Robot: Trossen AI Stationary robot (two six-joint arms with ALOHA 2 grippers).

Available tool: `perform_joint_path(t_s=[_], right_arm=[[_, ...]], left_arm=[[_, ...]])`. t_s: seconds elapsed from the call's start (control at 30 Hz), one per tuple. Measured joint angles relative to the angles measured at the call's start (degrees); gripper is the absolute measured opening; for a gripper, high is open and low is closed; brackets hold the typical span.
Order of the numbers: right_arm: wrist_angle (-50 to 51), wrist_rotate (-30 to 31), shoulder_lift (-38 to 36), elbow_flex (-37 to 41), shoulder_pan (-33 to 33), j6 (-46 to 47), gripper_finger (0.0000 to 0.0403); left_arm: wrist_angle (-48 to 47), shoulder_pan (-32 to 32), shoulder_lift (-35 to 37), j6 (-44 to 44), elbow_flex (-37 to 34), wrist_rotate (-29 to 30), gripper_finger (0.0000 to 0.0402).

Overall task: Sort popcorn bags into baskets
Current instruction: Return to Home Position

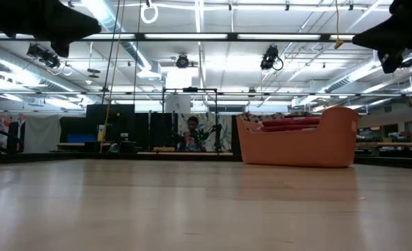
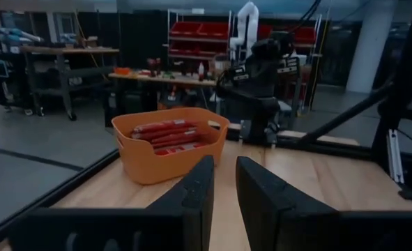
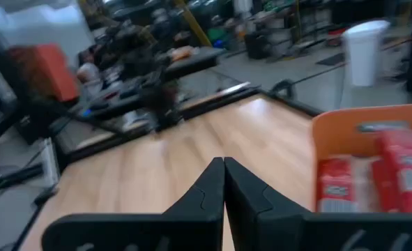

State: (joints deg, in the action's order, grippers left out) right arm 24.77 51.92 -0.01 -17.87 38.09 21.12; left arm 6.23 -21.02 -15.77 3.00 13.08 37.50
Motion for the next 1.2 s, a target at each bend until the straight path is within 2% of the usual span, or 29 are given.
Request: perform_joint_path(t_s=[0.2,0.37,0.6,0.7,0.8,0.97,1.07,1.2], right_arm=[[-4.45,11.39,0.13,-0.31,-0.03,-0.36,0.0012],[-6.56,10.39,0.13,-0.21,0.02,-1.74,0.0012],[-8.34,10.00,0.13,3.07,-0.01,-3.12,0.0012],[-13.14,9.88,0.15,7.00,-0.25,-3.34,0.0012],[-20.71,9.66,0.15,10.57,-0.63,-3.88,0.0012],[-36.39,9.77,0.14,17.41,-2.43,-11.29,0.0012],[-35.26,9.55,0.46,17.53,-3.85,-10.86,0.0012],[-33.24,11.78,0.48,17.53,-5.62,-10.14,0.0012]], left_arm=[[1.47,0.01,6.25,-2.39,-4.35,-0.60,0.0066],[3.97,-0.02,9.43,-3.63,-7.27,-7.04,0.0066],[3.67,0.13,11.52,-4.10,-9.39,-11.00,0.0064],[5.80,0.96,11.72,-3.66,-10.48,-15.38,0.0052],[6.62,2.19,11.76,-3.57,-11.47,-16.55,0.0033],[8.26,4.74,11.72,-2.12,-12.61,-21.13,0.0006],[8.64,5.87,11.72,-2.24,-12.61,-23.30,0.0009],[8.34,7.13,11.69,-4.52,-12.61,-23.41,0.0016]])
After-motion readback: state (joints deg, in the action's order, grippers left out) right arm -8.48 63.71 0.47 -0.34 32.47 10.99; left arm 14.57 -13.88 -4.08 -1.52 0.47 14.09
